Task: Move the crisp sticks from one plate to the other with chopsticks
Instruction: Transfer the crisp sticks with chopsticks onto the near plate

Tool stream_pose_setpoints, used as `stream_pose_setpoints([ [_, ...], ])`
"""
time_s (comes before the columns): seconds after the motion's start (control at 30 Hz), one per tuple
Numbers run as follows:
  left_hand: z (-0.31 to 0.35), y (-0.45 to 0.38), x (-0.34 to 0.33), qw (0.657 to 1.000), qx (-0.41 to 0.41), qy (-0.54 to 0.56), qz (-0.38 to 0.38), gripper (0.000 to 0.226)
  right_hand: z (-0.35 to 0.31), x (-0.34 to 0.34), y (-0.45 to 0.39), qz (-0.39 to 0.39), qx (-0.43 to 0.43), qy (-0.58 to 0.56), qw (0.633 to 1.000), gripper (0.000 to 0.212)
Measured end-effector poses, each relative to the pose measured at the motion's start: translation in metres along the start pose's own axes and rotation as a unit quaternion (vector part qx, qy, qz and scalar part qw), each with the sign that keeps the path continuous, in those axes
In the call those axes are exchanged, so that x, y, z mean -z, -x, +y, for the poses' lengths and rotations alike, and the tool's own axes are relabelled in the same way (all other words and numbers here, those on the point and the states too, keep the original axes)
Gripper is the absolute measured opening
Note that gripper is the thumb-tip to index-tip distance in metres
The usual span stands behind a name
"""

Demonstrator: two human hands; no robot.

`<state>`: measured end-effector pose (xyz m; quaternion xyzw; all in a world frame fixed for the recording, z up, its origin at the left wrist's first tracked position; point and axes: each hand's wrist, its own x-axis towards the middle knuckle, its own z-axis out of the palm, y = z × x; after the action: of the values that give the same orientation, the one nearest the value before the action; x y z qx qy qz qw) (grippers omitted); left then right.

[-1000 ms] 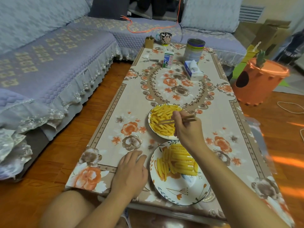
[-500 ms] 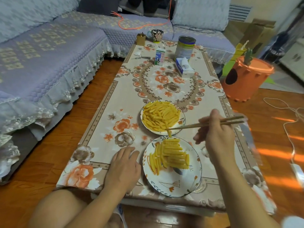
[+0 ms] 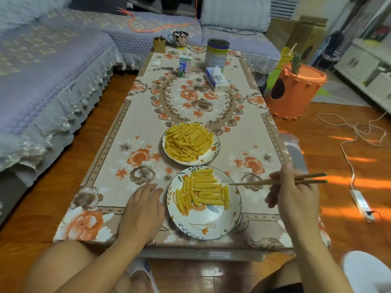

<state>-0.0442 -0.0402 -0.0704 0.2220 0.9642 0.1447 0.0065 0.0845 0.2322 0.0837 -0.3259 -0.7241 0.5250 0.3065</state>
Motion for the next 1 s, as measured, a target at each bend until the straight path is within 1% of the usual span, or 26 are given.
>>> stream_pose_setpoints([
  [0.1,0.0,0.0,0.0,1.0,-0.003,0.001,-0.002,0.057,-0.005,-0.006,-0.015,-0.008,0.024,0.005,1.0,0.048],
  [0.17,-0.001,0.001,0.0,1.0,-0.004,-0.002,-0.001,0.056,-0.01,-0.019,-0.027,-0.03,0.048,0.011,0.998,0.046],
  [0.37,-0.001,-0.001,0.0,1.0,0.002,0.003,0.002,0.051,-0.01,-0.09,-0.048,-0.162,0.102,0.021,0.981,0.038],
  [0.47,-0.002,-0.001,0.0,1.0,0.002,0.008,0.006,0.049,-0.001,-0.113,-0.055,-0.195,0.127,0.053,0.971,0.038],
  [0.67,-0.003,-0.002,0.0,1.0,-0.003,0.01,0.014,0.046,0.007,-0.132,-0.059,-0.204,0.129,0.047,0.969,0.038],
  [0.8,-0.003,-0.002,-0.001,1.0,-0.001,0.008,0.011,0.047,0.009,-0.132,-0.053,-0.185,0.145,0.048,0.971,0.045],
  [0.9,-0.002,-0.002,0.0,1.0,0.0,0.004,0.016,0.047,0.004,-0.12,-0.052,-0.145,0.115,0.009,0.983,0.044],
  [1.0,-0.001,-0.002,0.002,1.0,0.002,0.006,0.018,0.047,-0.008,-0.095,-0.049,-0.114,0.041,-0.04,0.992,0.049],
])
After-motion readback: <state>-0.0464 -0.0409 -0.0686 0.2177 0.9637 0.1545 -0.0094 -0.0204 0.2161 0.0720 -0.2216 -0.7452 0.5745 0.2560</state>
